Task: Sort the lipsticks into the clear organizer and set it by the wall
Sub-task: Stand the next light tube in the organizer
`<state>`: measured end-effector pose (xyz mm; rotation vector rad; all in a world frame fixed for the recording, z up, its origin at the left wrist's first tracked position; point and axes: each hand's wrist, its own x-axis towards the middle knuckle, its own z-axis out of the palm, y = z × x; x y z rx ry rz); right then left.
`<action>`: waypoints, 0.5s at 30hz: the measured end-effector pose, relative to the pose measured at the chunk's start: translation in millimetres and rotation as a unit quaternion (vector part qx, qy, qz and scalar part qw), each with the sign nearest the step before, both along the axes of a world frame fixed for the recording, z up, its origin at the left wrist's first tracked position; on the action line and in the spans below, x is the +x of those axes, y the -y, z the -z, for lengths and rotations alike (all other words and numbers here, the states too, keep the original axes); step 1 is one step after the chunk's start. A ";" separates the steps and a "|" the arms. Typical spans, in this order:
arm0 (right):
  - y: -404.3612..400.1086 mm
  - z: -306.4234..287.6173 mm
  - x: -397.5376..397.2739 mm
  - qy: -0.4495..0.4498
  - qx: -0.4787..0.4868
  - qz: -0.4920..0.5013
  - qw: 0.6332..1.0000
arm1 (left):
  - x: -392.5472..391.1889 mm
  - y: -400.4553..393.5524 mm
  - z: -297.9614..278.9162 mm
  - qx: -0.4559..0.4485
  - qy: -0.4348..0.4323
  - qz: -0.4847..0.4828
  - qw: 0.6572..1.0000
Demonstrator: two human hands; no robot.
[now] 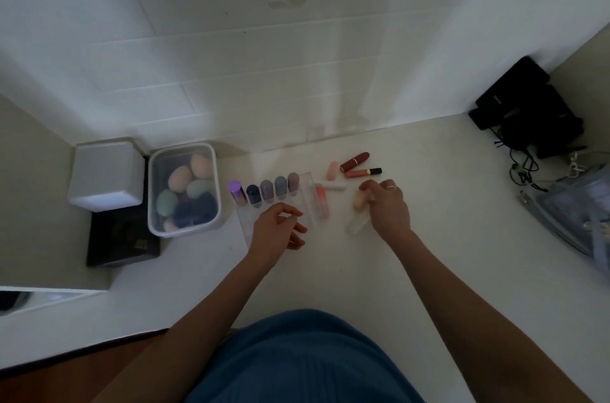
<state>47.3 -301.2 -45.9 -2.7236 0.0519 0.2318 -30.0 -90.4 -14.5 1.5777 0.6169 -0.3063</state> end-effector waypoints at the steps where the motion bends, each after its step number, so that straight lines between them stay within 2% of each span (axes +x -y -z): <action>1: 0.3 0.3 1.3 -0.001 -0.016 -0.025 1.000 | 0.3 -0.2 -0.2 -0.002 -0.001 -0.002 1.000; 3: 2.6 -1.3 4.6 0.009 -0.053 -0.068 0.996 | 0.5 -0.3 -0.5 -0.004 -0.001 -0.001 1.000; 5: 5.2 -5.8 8.2 0.032 -0.044 -0.073 0.996 | -0.4 0.2 -0.2 -0.004 0.001 0.000 1.000; 8: -2.5 -18.8 3.1 0.068 0.112 -0.057 0.990 | -2.9 2.8 0.2 -0.006 0.015 0.007 1.000; 11: -24.7 -34.1 -14.5 0.030 0.284 -0.047 0.957 | -3.1 9.8 -2.9 -0.039 0.030 0.043 0.998; 15: -46.7 -43.9 -36.1 -0.030 0.398 -0.045 0.916 | -0.7 18.3 -10.3 -0.091 0.039 0.070 0.993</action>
